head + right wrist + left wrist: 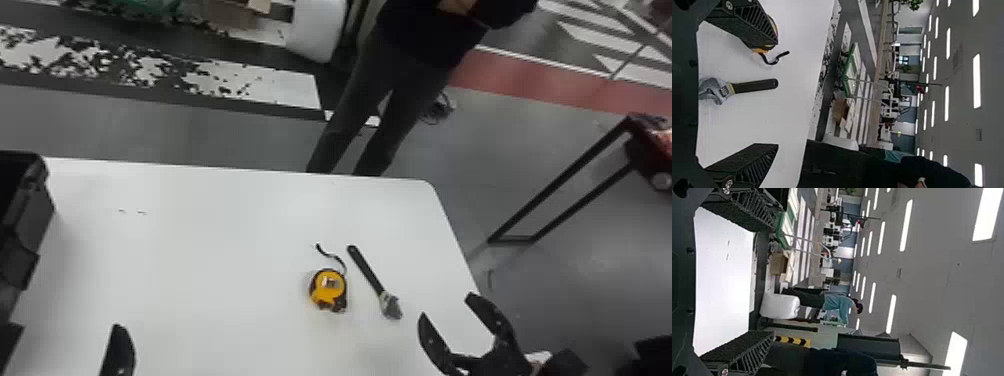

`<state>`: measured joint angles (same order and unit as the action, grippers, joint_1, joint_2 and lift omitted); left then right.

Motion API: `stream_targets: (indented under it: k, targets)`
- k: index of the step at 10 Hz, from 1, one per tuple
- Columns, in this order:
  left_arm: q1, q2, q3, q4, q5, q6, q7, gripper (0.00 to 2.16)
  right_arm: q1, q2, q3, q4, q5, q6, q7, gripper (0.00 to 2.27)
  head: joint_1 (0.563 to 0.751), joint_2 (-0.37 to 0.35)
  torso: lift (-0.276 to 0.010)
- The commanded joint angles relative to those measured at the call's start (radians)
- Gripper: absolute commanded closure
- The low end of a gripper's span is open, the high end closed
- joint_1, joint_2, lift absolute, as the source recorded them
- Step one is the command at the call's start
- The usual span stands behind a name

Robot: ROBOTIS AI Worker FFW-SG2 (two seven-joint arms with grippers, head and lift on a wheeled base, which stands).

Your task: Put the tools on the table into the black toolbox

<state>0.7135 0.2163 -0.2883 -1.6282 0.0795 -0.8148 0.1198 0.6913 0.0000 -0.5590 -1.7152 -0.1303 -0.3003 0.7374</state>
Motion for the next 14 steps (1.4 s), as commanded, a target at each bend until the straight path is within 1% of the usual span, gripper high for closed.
stream_targets:
  k: [1,2,3,5,6,7,9,11,12,14]
  targets:
    - [0.000,0.000,0.000,0.001,0.002,0.001,-0.002,0.06,-0.050,0.001,-0.021,-0.007,0.040,0.128,-0.001,0.08,0.695,-0.350,-0.039]
    - [0.000,0.002,0.000,0.001,0.003,0.001,-0.003,0.06,-0.076,0.001,-0.024,-0.012,0.061,0.183,0.000,0.08,0.695,-0.350,-0.039]
    - [0.000,0.008,0.000,0.001,0.008,0.001,-0.005,0.06,-0.107,0.001,-0.025,-0.012,0.090,0.241,-0.001,0.08,0.695,-0.350,-0.039]
    - [-0.009,0.015,0.000,0.001,0.014,0.010,-0.009,0.06,-0.153,0.001,-0.018,-0.012,0.149,0.300,-0.001,0.08,0.695,-0.350,-0.039]
    - [-0.012,0.020,0.000,0.001,0.025,0.016,-0.011,0.06,-0.179,0.001,-0.009,-0.011,0.181,0.330,-0.003,0.08,0.695,-0.350,-0.039]
    - [-0.017,0.029,0.000,0.001,0.033,0.023,-0.015,0.06,-0.199,0.001,-0.004,-0.011,0.205,0.358,-0.003,0.08,0.695,-0.350,-0.039]
    - [-0.020,0.038,-0.002,0.001,0.046,0.026,-0.017,0.06,-0.251,0.001,0.021,-0.009,0.259,0.475,-0.006,0.08,0.695,-0.350,-0.039]
    - [-0.022,0.049,-0.002,-0.002,0.048,0.029,-0.023,0.06,-0.285,0.001,0.050,-0.004,0.311,0.570,-0.016,0.08,0.695,-0.350,-0.039]
    - [-0.023,0.055,-0.003,-0.004,0.049,0.035,-0.023,0.06,-0.299,0.001,0.070,0.005,0.327,0.610,-0.030,0.08,0.695,-0.350,-0.039]
    - [-0.025,0.061,-0.006,-0.007,0.049,0.038,-0.023,0.06,-0.329,0.001,0.096,0.011,0.362,0.652,-0.035,0.08,0.695,-0.350,-0.039]
